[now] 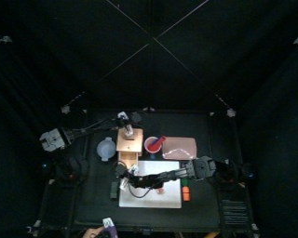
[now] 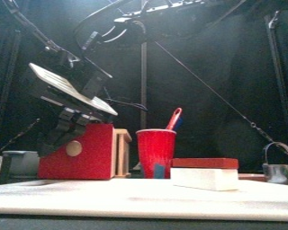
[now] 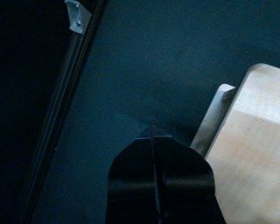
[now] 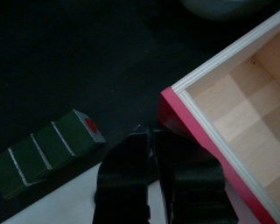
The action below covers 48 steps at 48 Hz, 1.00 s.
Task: Grab salmon sushi from open drawer and put onto cutting board
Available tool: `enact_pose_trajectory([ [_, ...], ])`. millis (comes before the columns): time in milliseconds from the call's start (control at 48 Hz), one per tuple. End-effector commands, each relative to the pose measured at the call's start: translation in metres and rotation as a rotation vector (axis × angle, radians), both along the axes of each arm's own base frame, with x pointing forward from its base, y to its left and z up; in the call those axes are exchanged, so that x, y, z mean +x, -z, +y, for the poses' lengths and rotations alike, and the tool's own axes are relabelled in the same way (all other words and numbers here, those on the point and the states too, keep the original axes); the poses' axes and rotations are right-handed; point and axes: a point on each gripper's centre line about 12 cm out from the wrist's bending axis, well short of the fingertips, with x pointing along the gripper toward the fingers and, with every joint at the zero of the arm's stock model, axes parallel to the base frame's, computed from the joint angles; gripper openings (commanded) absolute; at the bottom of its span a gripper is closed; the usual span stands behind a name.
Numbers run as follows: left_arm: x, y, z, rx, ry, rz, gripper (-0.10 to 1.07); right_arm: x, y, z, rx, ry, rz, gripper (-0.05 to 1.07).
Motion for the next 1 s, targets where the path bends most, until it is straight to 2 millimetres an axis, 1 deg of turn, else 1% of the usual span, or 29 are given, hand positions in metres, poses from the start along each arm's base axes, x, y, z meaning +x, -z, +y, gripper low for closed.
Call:
enact_pose_trajectory([
  [0,0.001,-0.006,-0.001,0.008,0.002,-0.013,0.02,0.005,-0.026,-0.018,0.004,0.033,-0.055,0.21],
  [62,0.001,-0.006,-0.001,0.007,0.001,-0.014,0.02,0.005,-0.026,-0.015,0.006,0.028,-0.054,0.21],
  [167,0.001,-0.008,-0.001,0.01,0.002,-0.016,0.02,0.004,-0.029,-0.014,0.017,0.033,-0.06,0.21],
  [250,0.002,-0.013,0.0,0.016,-0.004,-0.038,0.02,0.004,-0.041,-0.009,0.038,0.031,-0.08,0.21],
  [333,0.004,-0.02,0.002,0.029,-0.008,-0.072,0.02,0.002,-0.058,0.003,0.058,0.015,-0.111,0.21],
  [375,0.006,-0.028,0.002,0.038,-0.01,-0.101,0.02,0.0,-0.067,0.008,0.071,0.011,-0.124,0.21],
  [396,0.007,-0.031,0.002,0.039,-0.013,-0.115,0.02,-0.002,-0.074,0.013,0.077,0.003,-0.136,0.21],
  [479,0.007,-0.046,0.002,0.046,-0.028,-0.173,0.02,-0.009,-0.095,0.022,0.089,-0.012,-0.165,0.21],
  [542,0.004,-0.062,0.002,0.059,-0.041,-0.229,0.02,-0.016,-0.113,0.026,0.09,-0.024,-0.189,0.21],
  [562,0.003,-0.063,0.002,0.059,-0.044,-0.235,0.02,-0.02,-0.119,0.027,0.091,-0.029,-0.197,0.21],
  [646,-0.003,-0.08,-0.001,0.078,-0.054,-0.302,0.02,-0.036,-0.137,0.03,0.089,-0.041,-0.214,0.21],
  [708,-0.008,-0.089,-0.007,0.088,-0.056,-0.347,0.02,-0.05,-0.145,0.032,0.088,-0.052,-0.213,0.21],
  [729,-0.01,-0.093,-0.009,0.094,-0.053,-0.363,0.02,-0.059,-0.147,0.034,0.086,-0.059,-0.209,0.21],
  [750,-0.012,-0.098,-0.012,0.103,-0.052,-0.39,0.02,-0.064,-0.148,0.034,0.087,-0.061,-0.205,0.21],
  [833,-0.021,-0.108,-0.02,0.125,-0.051,-0.455,0.02,-0.089,-0.15,0.037,0.085,-0.075,-0.186,0.21],
  [896,-0.028,-0.111,-0.027,0.141,-0.044,-0.499,0.02,-0.107,-0.152,0.039,0.085,-0.089,-0.177,0.21],
  [979,-0.035,-0.114,-0.041,0.157,-0.024,-0.552,0.02,-0.13,-0.149,0.04,0.088,-0.103,-0.161,0.21],
])
